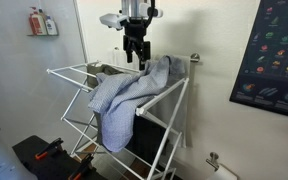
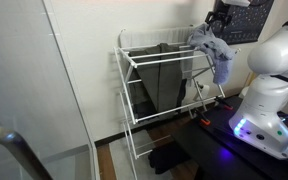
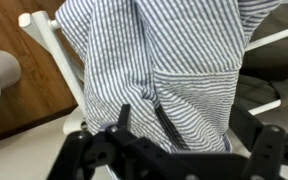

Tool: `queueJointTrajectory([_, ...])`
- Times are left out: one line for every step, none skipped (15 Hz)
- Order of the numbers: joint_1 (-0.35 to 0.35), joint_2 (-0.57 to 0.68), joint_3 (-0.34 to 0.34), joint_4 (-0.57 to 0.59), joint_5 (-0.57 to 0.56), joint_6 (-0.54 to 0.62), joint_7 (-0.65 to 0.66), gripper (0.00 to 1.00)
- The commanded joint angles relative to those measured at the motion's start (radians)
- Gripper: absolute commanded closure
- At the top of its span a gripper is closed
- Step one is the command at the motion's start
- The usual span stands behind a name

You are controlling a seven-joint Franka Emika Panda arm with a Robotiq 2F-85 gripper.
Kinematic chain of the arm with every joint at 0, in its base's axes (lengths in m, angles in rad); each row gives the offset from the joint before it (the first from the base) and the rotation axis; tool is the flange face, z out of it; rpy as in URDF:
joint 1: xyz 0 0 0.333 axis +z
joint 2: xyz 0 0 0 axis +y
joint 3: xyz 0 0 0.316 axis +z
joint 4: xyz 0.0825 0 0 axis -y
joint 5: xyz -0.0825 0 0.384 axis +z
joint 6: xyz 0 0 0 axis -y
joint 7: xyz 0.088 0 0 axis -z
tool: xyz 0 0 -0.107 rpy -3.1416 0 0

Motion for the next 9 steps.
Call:
queueJointTrajectory([0.004, 0.102, 0.012, 0.074, -0.035, -0.004, 0.014, 0.00])
queueJointTrajectory([0.006, 0.123, 0.014, 0.082, -0.039, -0.006, 0.012, 0.00])
queueJointTrajectory([0.007, 0.147, 0.016, 0.091, -0.042, -0.008, 0.014, 0.00])
queueJointTrajectory([0.008, 0.169, 0.018, 0.095, -0.047, -0.011, 0.017, 0.00])
queueJointTrajectory([0.008, 0.188, 0.020, 0.100, -0.053, -0.012, 0.025, 0.00])
queueJointTrajectory([0.009, 0.206, 0.021, 0.097, -0.055, -0.011, 0.025, 0.00])
queueJointTrajectory([0.009, 0.220, 0.022, 0.095, -0.060, -0.007, 0.027, 0.00])
queueJointTrajectory([0.009, 0.233, 0.022, 0.087, -0.061, 0.000, 0.028, 0.00])
queueJointTrajectory([0.009, 0.243, 0.023, 0.084, -0.069, 0.002, 0.029, 0.12])
